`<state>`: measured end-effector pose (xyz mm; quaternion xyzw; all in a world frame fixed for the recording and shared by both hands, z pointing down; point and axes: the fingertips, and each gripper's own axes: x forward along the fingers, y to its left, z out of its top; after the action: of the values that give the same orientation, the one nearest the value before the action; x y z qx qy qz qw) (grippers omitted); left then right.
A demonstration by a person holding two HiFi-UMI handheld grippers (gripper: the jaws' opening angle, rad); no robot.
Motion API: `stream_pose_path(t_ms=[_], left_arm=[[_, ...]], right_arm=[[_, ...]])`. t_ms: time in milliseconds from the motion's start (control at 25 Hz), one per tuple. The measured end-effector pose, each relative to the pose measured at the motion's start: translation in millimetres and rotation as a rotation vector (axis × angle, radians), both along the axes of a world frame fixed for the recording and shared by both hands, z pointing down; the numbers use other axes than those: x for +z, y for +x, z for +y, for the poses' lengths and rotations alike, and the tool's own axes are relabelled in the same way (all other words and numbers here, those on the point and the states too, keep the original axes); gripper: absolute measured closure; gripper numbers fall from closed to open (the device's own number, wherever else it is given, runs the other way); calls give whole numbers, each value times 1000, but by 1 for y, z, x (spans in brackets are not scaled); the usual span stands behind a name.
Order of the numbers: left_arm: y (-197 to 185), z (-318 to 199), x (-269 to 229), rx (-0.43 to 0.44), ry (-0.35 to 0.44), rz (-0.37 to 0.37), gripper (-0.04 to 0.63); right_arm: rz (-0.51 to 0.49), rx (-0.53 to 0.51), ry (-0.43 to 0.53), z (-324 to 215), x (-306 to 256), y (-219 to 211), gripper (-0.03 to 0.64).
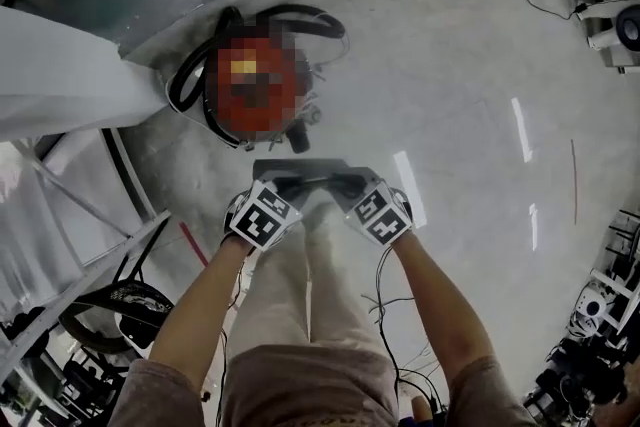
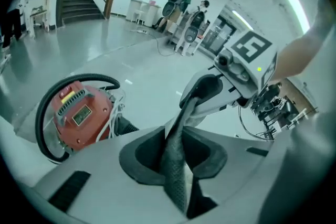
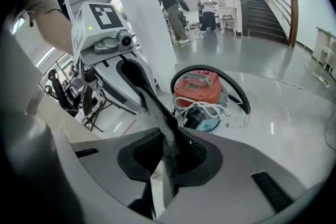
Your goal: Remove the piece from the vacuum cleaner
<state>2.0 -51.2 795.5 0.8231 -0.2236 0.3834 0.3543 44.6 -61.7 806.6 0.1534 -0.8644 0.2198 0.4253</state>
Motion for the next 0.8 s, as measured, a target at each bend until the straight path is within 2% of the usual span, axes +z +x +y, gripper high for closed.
stream_pose_path(t_ms=[160,280,400,560,800], left_arm=[[2,-6,-68,4,30,29,522],[-2,-11,-125,-17,84,60,522],[4,-19,-184,-8,172,75,520],[5,-30,-252,-8,290,117,521],[3,-46,-326,-17,438,170,520]], right_arm=[[-29,36,37,-11,-70,0,560],[-78,56,86,-16,-128,-4,557],[-154,95,132,-20,-189,3,551],[-318,237,167,-32,-259,9,535],[-381,265,306,-46,-336,10,534]])
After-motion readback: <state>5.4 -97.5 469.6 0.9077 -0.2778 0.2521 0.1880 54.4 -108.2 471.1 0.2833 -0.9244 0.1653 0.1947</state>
